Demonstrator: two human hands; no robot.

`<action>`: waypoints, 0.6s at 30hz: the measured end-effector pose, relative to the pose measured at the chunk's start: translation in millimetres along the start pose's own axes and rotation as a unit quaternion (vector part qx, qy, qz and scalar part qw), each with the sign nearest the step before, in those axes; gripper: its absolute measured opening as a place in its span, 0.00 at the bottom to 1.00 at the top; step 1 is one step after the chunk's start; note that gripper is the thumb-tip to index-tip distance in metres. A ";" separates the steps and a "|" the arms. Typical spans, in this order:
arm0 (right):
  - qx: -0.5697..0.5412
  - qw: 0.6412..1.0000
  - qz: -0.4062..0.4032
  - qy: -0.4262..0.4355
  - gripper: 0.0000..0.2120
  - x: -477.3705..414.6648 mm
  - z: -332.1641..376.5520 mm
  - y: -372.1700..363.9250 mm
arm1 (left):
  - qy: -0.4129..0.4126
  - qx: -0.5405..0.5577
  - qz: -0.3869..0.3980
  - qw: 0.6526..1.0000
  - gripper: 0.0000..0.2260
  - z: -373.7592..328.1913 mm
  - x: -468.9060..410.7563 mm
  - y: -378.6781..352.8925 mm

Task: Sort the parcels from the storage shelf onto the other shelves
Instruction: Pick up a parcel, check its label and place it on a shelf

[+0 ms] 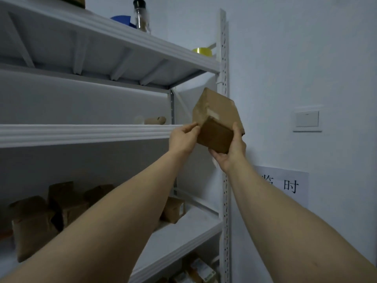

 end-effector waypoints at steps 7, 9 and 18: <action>0.064 0.997 -0.044 0.022 0.32 -51.3 12.4 -50.0 | -0.032 -0.065 0.026 0.997 0.18 7.1 -72.4 3.3; 0.087 0.995 -0.051 0.018 0.31 -65.5 11.7 -61.1 | -0.035 -0.073 0.032 0.996 0.18 9.9 -86.6 5.8; 0.261 0.963 -0.060 0.005 0.25 -115.0 -8.7 -95.5 | 0.014 -0.150 0.136 0.979 0.22 41.9 -122.2 3.3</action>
Point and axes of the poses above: each hand's wrist, its own x-axis away from the middle knuckle, its own y-axis out of the back of the hand, z = x × y, the point moved 8 cm from there along -x, towards the middle knuckle, and after that the axes turned 9 degrees about -y, right-handed, at the moved point
